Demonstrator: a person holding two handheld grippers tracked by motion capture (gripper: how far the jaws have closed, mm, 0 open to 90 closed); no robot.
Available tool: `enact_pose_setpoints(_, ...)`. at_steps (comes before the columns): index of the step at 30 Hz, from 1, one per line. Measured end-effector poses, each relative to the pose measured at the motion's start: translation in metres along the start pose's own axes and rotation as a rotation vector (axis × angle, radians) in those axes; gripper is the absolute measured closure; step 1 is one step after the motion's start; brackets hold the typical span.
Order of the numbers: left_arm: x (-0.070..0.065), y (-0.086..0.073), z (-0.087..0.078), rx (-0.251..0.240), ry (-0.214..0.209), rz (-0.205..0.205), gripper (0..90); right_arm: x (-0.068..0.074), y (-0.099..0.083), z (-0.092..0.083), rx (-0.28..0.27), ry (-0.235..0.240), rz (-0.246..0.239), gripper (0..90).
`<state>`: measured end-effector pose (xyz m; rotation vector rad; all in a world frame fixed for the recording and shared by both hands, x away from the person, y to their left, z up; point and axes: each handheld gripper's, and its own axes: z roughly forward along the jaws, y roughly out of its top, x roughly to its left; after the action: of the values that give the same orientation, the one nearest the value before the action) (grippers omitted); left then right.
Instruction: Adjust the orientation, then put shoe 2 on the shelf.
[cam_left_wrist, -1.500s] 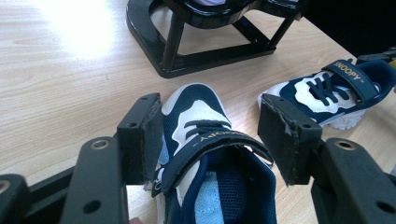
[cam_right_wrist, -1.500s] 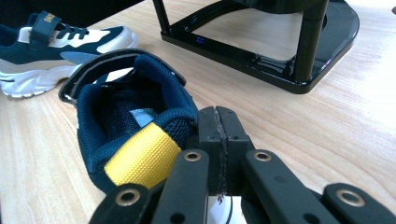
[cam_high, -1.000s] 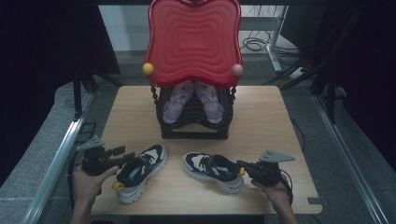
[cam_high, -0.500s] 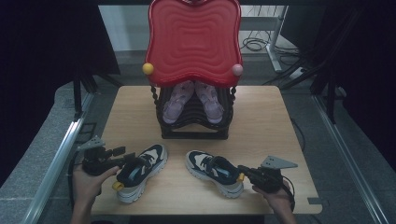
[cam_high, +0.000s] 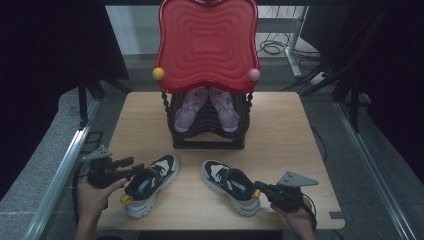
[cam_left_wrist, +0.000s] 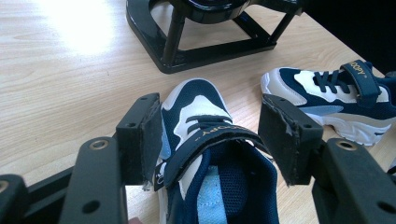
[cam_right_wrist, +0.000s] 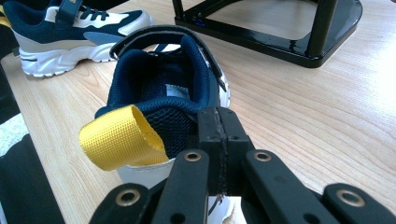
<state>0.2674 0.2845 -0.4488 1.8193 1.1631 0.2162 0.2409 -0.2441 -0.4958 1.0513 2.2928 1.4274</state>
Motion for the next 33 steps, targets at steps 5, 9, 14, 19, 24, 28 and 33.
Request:
enact_pose_setpoints(5,0.000,0.000,0.000,0.003,-0.001,-0.001,40.2,0.000,0.000,0.000,-0.003,0.001,-0.003,89.0)
enact_pose_setpoints(9,0.000,0.000,0.001,0.003,-0.001,0.000,40.2,-0.002,0.003,-0.002,-0.014,-0.003,-0.008,88.1)
enact_pose_setpoints(14,-0.003,0.001,0.002,0.008,-0.004,0.016,40.2,-0.010,0.024,-0.006,-0.065,-0.031,-0.025,88.6)
enact_pose_setpoints(19,-0.002,0.001,-0.001,-0.002,-0.002,0.016,40.3,-0.010,0.047,0.002,-0.096,-0.006,-0.063,87.4)
enact_pose_setpoints(24,0.001,0.001,-0.001,-0.006,0.008,0.009,40.4,-0.010,0.061,0.017,-0.078,0.027,-0.091,83.1)
enact_pose_setpoints(28,-0.001,0.002,-0.002,-0.008,0.007,0.019,40.4,-0.009,0.063,0.024,-0.070,0.036,-0.093,70.3)
enact_pose_setpoints(33,-0.003,0.002,-0.005,-0.016,0.011,0.021,40.4,-0.010,0.056,0.021,-0.071,0.017,-0.067,57.1)
